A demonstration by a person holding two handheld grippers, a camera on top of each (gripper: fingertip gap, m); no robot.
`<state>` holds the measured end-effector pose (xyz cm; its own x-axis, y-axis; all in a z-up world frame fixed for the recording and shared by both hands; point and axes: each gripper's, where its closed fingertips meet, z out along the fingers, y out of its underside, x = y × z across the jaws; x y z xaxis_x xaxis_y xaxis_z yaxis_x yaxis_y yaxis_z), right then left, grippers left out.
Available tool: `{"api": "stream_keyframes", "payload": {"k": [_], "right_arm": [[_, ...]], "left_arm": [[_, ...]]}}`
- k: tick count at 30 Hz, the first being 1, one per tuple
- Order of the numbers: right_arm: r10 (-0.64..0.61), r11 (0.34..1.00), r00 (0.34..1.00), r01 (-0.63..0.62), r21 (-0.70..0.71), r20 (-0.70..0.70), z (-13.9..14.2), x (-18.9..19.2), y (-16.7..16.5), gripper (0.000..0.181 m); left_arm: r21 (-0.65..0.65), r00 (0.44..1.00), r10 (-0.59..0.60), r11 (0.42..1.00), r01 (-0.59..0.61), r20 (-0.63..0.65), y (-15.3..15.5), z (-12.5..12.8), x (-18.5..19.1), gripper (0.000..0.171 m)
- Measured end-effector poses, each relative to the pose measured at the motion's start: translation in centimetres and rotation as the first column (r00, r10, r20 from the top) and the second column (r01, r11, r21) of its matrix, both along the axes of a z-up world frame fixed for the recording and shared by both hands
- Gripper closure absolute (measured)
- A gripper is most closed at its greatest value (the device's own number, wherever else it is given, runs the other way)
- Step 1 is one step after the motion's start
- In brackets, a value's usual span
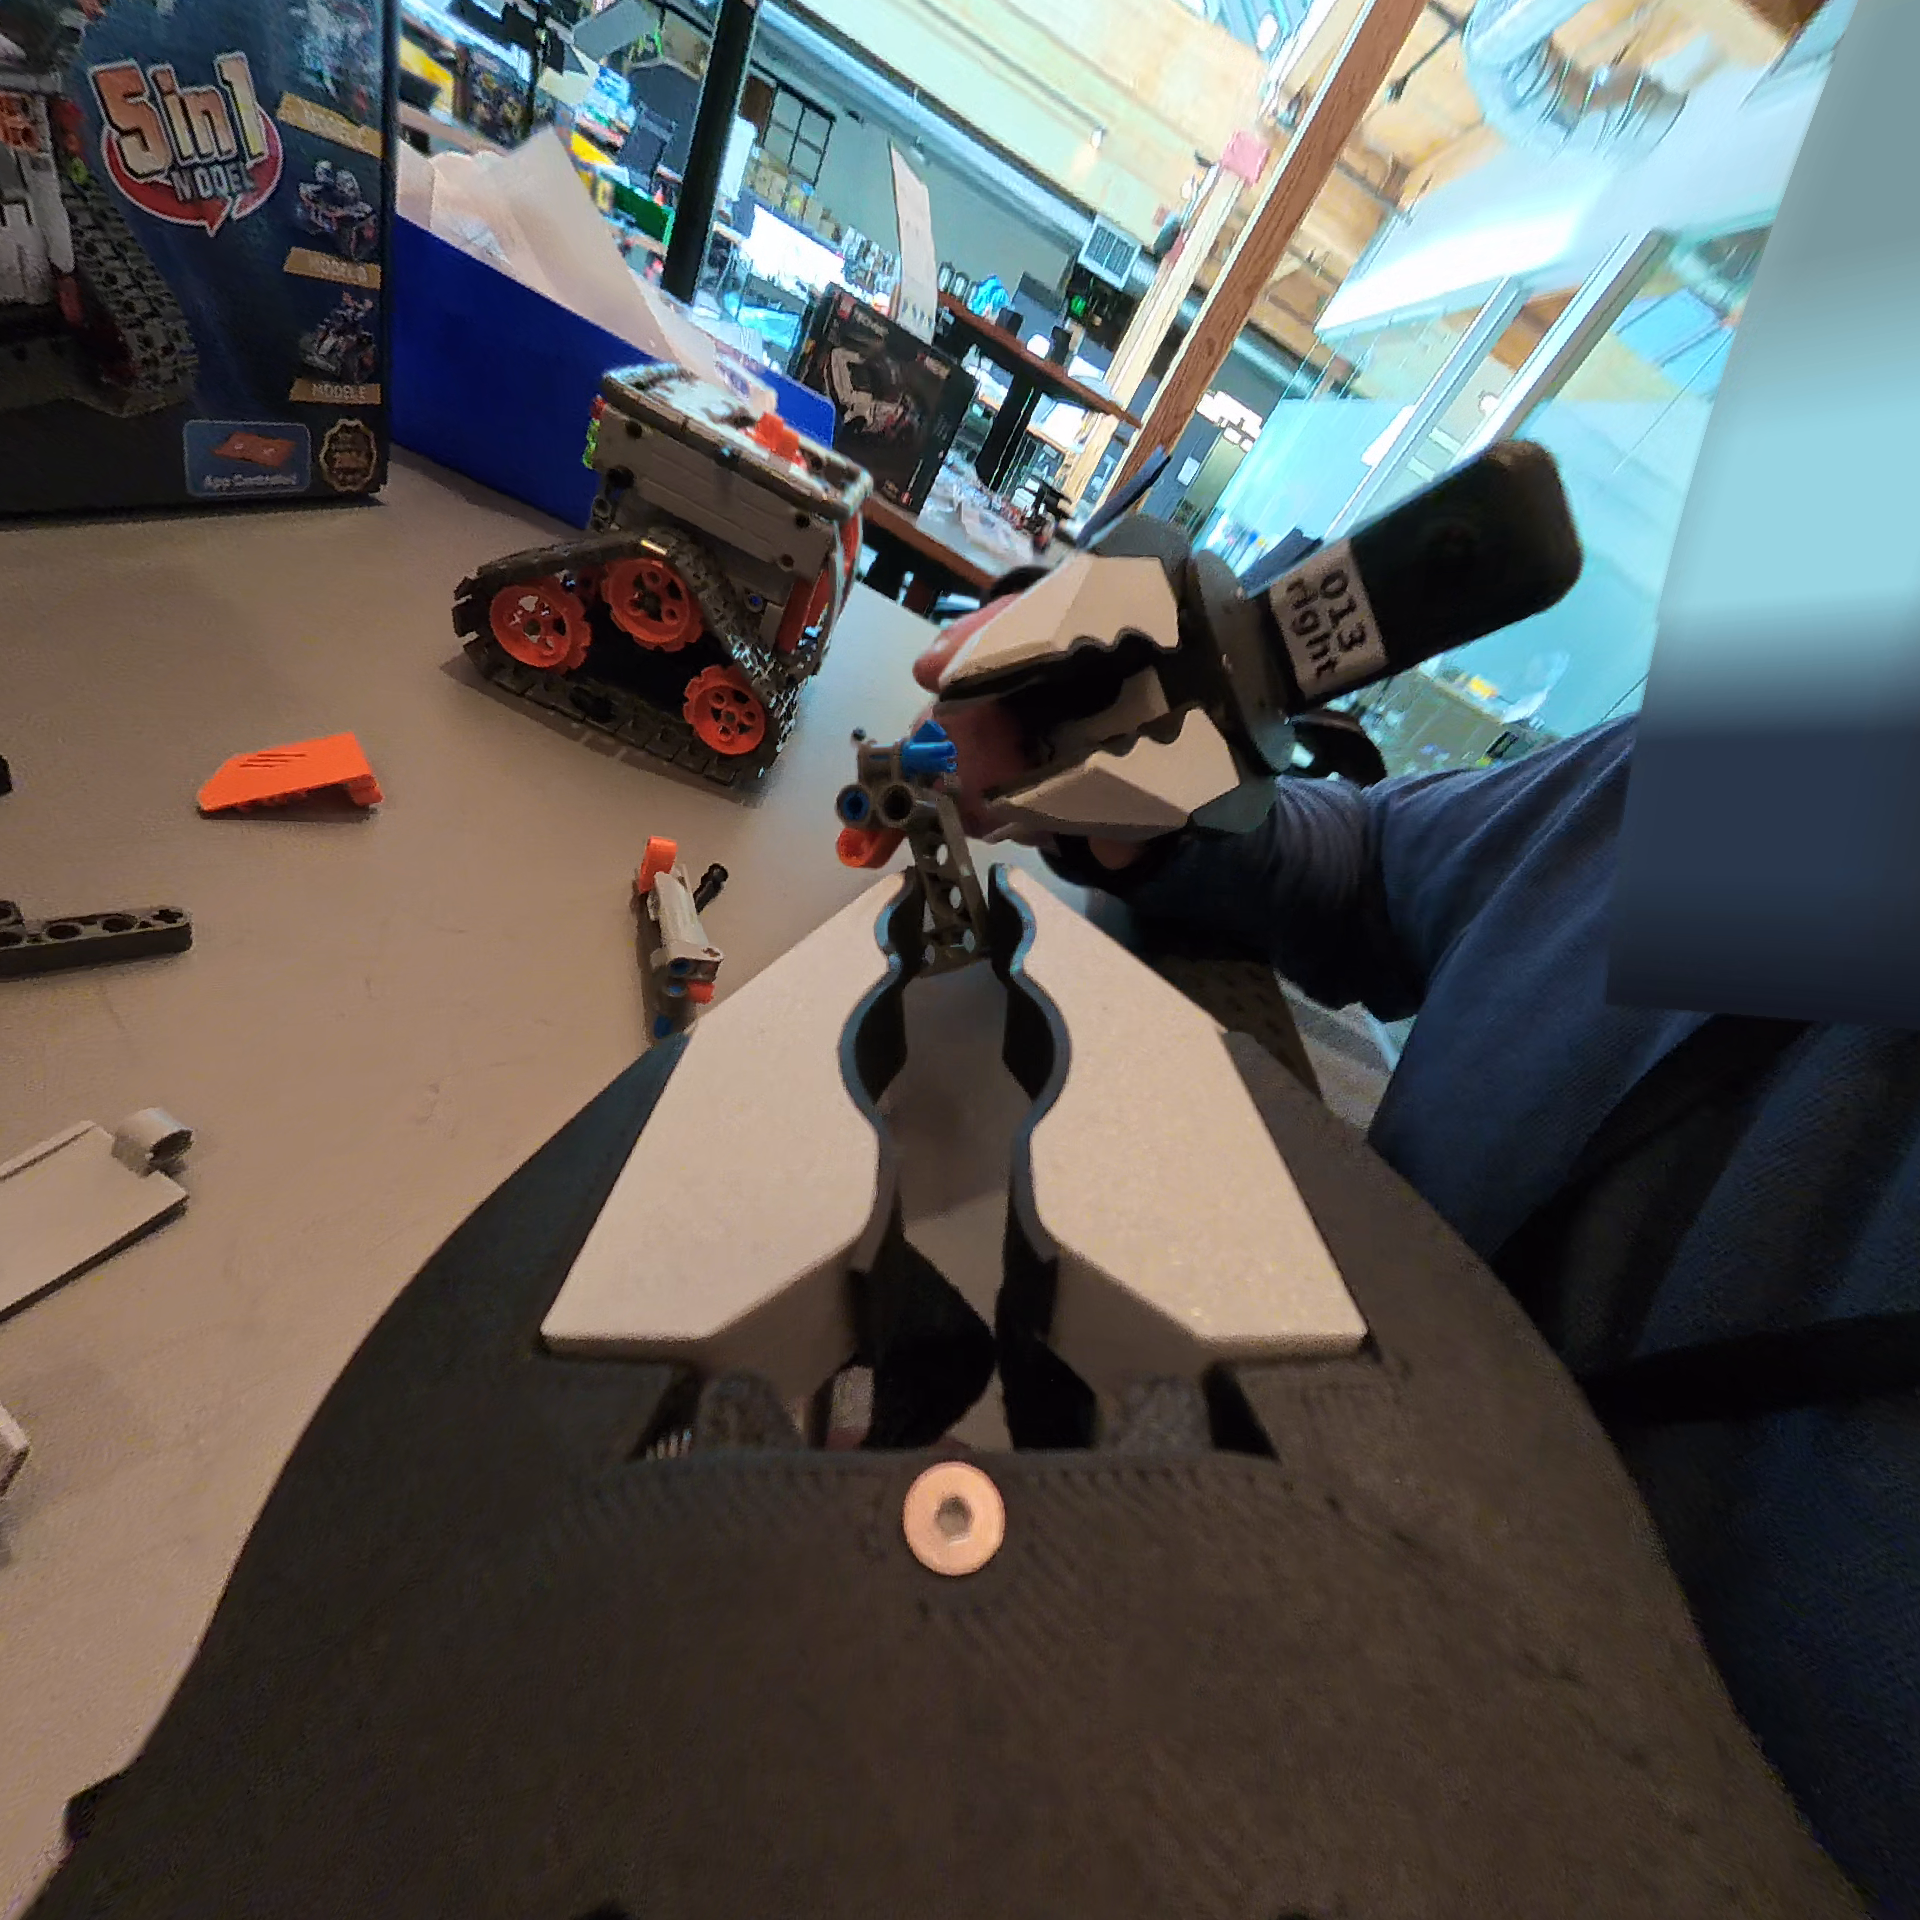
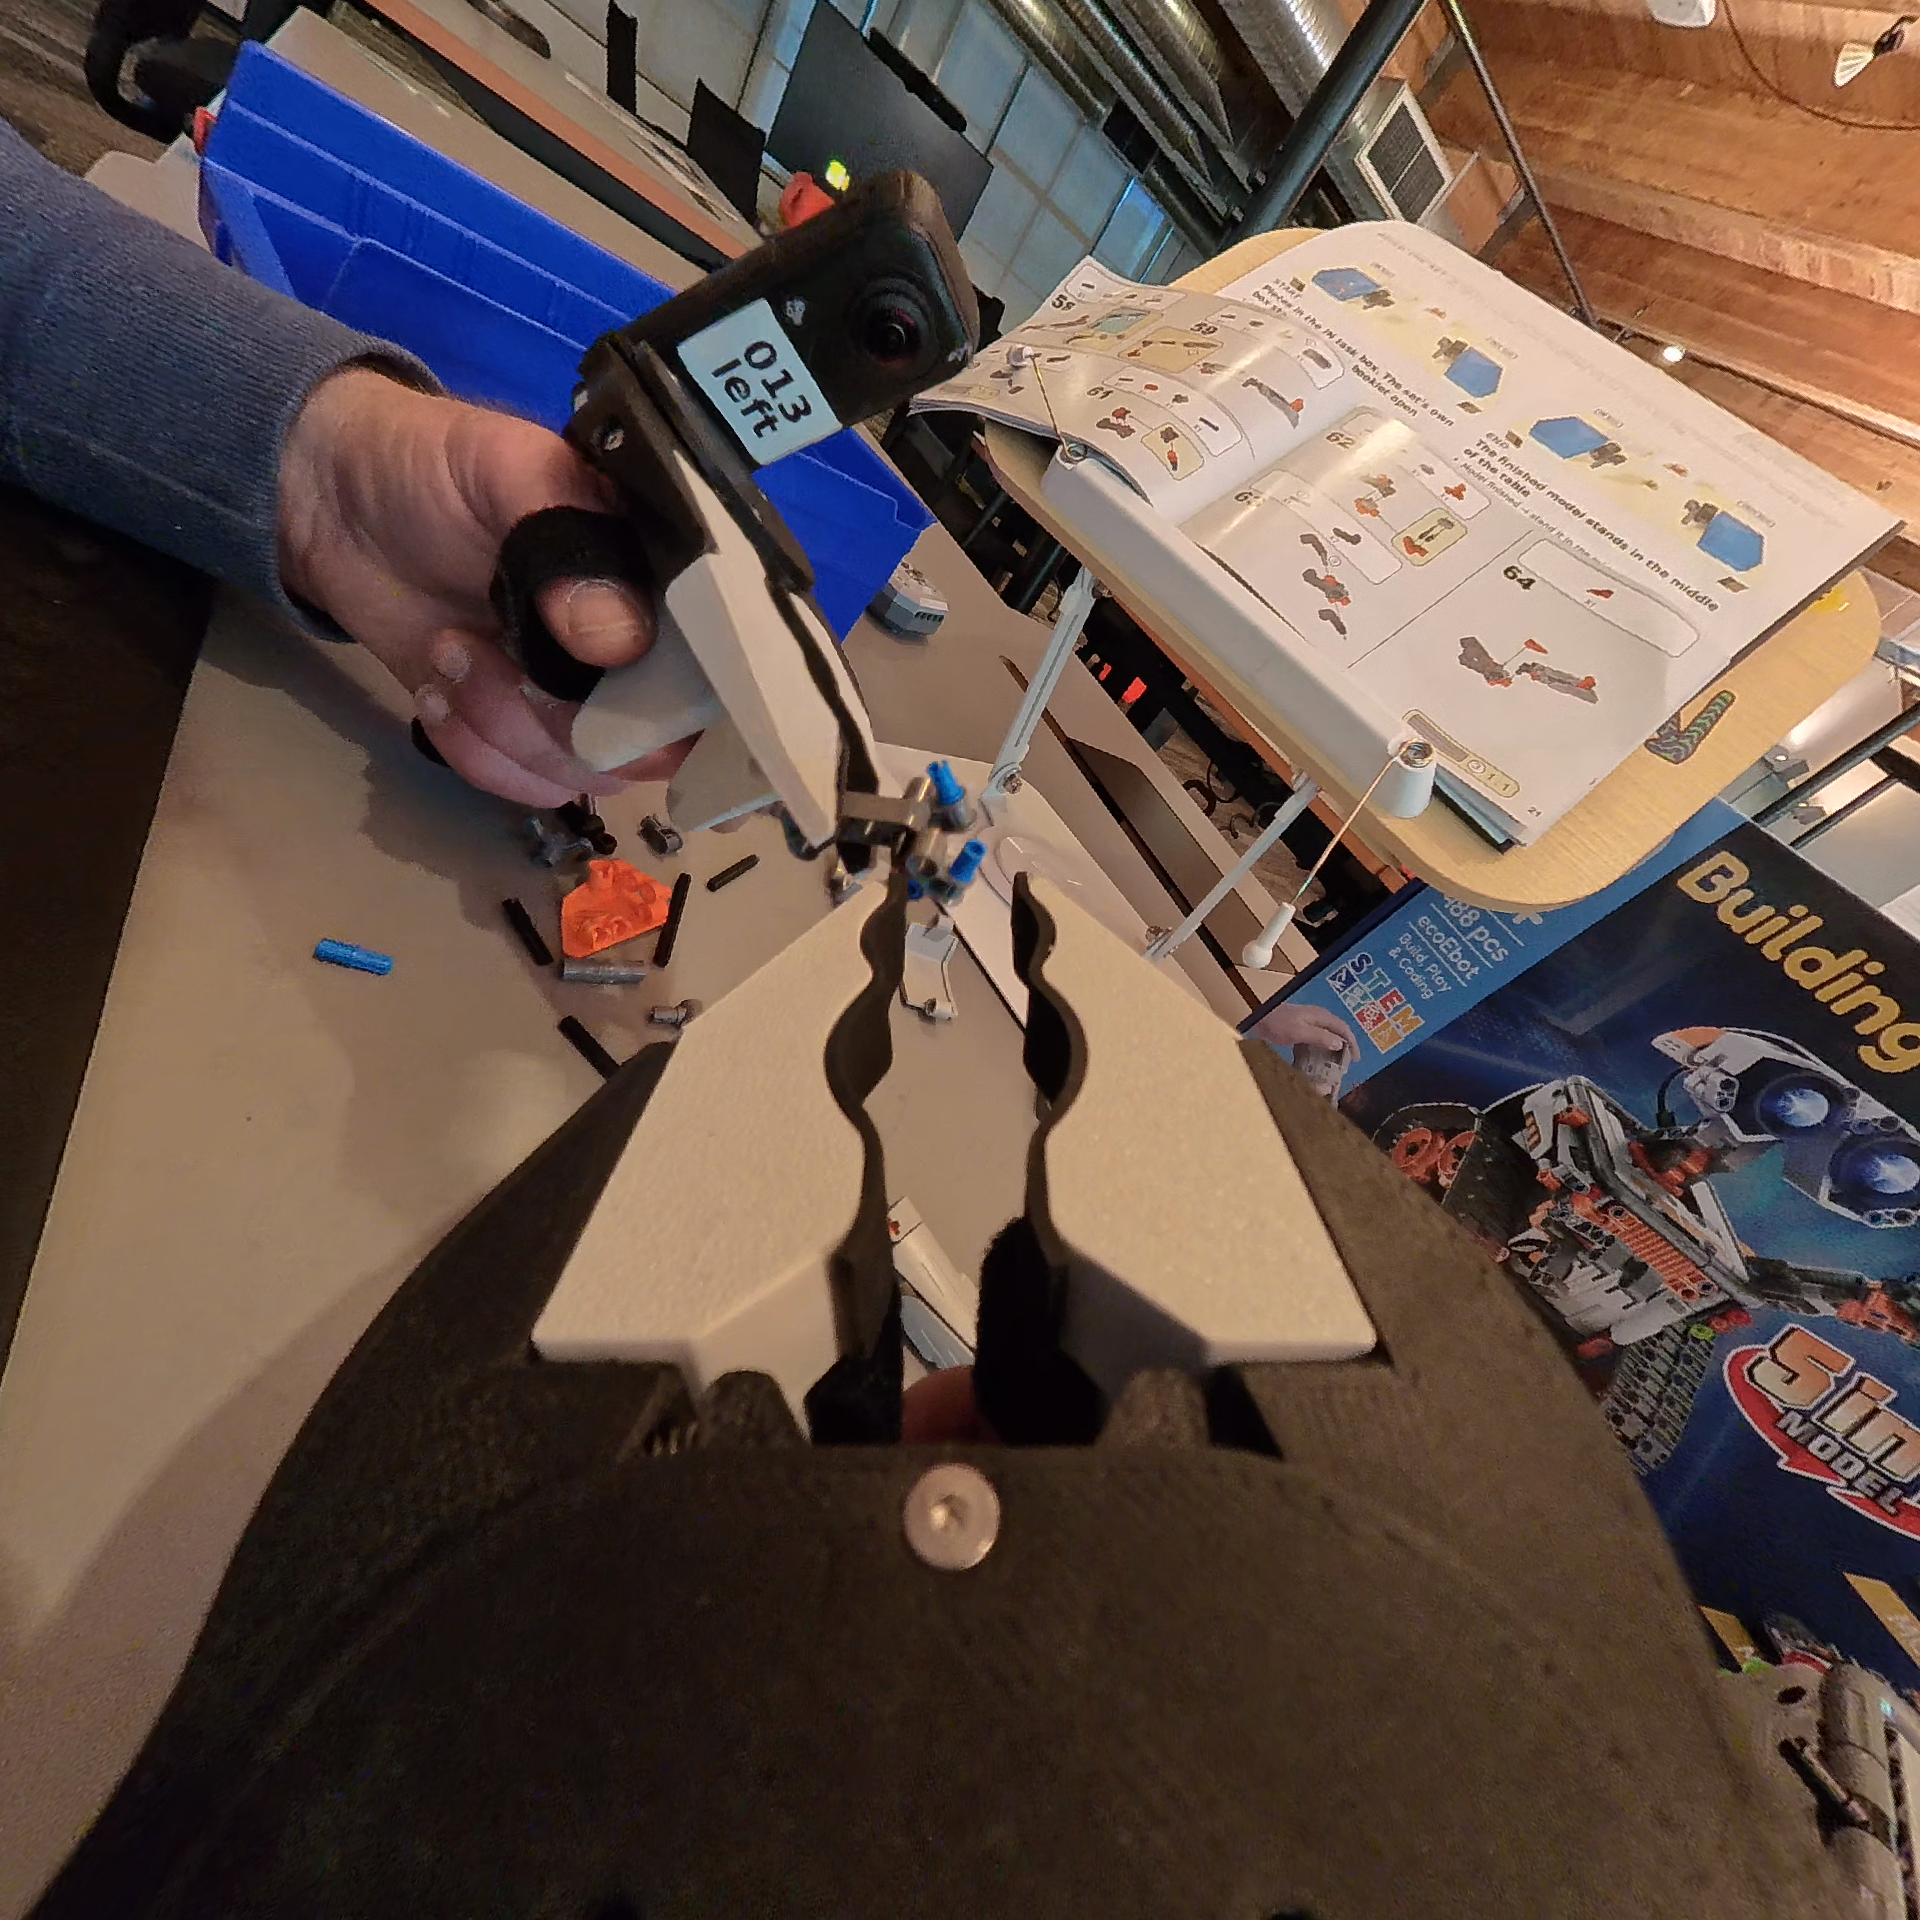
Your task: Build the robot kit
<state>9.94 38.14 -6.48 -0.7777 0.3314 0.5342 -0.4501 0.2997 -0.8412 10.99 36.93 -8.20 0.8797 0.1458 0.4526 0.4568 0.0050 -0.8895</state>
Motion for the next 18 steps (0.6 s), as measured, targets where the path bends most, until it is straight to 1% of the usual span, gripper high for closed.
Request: {"api": "stream_keyframes", "payload": {"k": [3,8,14,16,17,18], "right_arm": [[-0.001,1.0,1.0,0.001,0.0,-0.002,0.05,0.04,-0.03,0.163],[0.002,1.0,1.0,-0.002,-0.001,-0.008,0.17,0.15,-0.02,0.163],[0.003,1.0,1.0,-0.003,-0.001,-0.009,0.22,0.22,-0.03,0.163],[0.002,1.0,1.0,-0.001,0.001,-0.009,0.19,0.21,-0.04,0.163],[0.001,1.0,1.0,-0.001,0.001,-0.007,0.18,0.19,-0.04,0.163],[-0.001,1.0,1.0,0.001,0.002,-0.007,0.17,0.16,-0.03,0.163]], "left_arm": [[0.055,0.999,0.004,0.998,-0.007,0.041,-0.48,0.58,-0.44,0.162],[0.061,1.0,-0.005,0.998,0.003,0.031,-0.38,0.77,-0.24,0.161],[0.078,0.999,0.0,0.997,-0.004,0.051,-0.54,0.88,-0.5,0.162],[0.077,1.0,0.003,0.997,-0.005,0.03,-0.53,0.99,-0.43,0.162],[0.055,1.0,0.024,0.998,-0.024,-0.005,-0.53,0.88,-0.56,0.162],[0.005,0.996,0.052,0.999,-0.052,-0.066,-0.48,0.47,-0.74,0.162]]}}
